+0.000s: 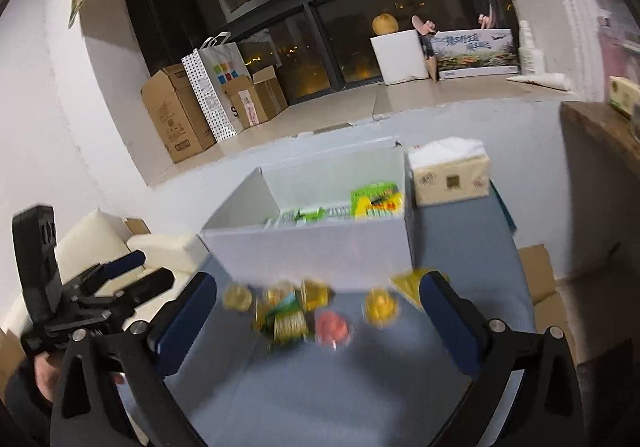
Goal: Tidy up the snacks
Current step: 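Move both open tools back over the snack pile, then grasp the yellow barcode snack packet with the right tool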
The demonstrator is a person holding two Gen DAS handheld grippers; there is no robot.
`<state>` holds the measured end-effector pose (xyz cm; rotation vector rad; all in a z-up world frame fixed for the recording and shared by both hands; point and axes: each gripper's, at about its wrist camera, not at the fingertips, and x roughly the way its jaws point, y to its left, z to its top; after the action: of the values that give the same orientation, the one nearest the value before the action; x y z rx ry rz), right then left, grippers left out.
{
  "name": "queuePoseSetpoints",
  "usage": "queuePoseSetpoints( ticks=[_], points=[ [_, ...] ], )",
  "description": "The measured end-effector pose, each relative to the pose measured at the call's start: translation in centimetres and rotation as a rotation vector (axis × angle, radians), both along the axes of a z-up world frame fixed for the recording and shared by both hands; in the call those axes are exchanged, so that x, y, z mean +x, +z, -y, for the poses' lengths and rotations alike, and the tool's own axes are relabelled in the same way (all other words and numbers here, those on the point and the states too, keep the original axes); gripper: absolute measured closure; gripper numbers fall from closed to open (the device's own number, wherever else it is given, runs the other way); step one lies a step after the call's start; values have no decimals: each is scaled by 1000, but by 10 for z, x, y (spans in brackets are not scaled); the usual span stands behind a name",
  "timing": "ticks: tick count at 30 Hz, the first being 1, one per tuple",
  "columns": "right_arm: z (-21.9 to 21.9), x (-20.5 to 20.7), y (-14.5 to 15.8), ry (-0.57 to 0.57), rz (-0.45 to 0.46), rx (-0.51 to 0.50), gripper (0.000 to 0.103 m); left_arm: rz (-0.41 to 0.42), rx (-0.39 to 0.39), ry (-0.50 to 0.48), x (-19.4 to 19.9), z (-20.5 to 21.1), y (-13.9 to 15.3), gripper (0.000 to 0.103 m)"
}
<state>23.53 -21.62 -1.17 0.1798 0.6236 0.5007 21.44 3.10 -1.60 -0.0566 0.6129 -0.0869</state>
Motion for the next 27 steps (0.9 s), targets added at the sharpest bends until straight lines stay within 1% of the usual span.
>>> queuePoseSetpoints(
  ticks=[2,3,6,9,12,14,15,18,21,23,27],
  points=[
    [3,-14,-12,-4,1,-34,0,-8,-13,-7,-18,2,-3,0],
    [5,-16,-21,-12,-19,-47,0,-11,-19,1,-28,3,-5,0],
    [14,-9,-41,-34,-95,-33,0,-15,-29,-7,-50,7,-8,0],
    [18,3,-54,-66,-122,-36,0,-18,-14,-9,-68,10,-13,0],
    [20,27,-64,-97,-150,-28,0,-30,-22,1,-76,8,-18,0],
    [20,50,-71,-129,-190,-34,0,-42,-40,4,-81,6,-22,0],
    [20,60,-72,-144,-196,-38,0,-48,-46,-1,-82,5,-24,0],
    [19,93,-75,-154,-201,-47,0,-51,-20,14,-88,6,-28,0],
    [19,124,-84,-168,-251,-38,0,-56,-18,26,-89,3,-31,0],
    [20,140,-93,-179,-282,-33,0,-64,-18,36,-88,0,-32,0],
    [19,154,-116,-196,-336,-81,0,-75,-12,39,-86,-3,-37,0]
  ],
)
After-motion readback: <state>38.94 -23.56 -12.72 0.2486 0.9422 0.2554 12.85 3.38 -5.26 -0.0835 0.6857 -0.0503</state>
